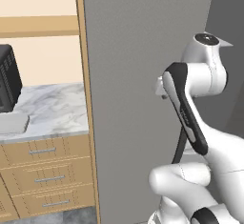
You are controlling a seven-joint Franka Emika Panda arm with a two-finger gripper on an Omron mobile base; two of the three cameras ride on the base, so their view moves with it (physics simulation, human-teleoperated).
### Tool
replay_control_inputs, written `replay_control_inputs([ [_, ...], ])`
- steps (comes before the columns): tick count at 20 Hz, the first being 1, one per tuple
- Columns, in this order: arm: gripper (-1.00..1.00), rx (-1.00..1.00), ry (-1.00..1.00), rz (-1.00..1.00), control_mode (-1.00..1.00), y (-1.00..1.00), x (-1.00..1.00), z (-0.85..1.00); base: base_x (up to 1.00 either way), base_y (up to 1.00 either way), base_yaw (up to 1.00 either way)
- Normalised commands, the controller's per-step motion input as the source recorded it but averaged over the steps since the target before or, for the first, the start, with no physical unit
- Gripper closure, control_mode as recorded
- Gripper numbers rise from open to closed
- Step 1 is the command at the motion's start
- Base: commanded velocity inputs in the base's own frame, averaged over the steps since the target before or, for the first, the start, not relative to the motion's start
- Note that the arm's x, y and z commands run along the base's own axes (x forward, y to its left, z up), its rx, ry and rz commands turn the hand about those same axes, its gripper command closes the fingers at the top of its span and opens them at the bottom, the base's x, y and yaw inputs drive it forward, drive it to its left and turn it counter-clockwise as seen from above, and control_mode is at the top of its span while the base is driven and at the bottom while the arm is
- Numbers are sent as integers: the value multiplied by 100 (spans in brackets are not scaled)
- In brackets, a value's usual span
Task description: Take the mushroom and broccoli out of the freezer and place them in the tupperware container on the counter. Then put the tupperware containing the vegetables back in the freezer.
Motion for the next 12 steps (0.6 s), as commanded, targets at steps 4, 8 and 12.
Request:
replay_control_inputs([
  [4, -100, 0, -7, -6, -100, -11, -71, 1, 0, 0, 0],
  [8, -100, 1, -5, -4, -100, -23, -56, 0, 0, 0, 0],
  [12, -100, 1, -1, -3, -100, -21, -33, 0, 0, 0, 0],
])
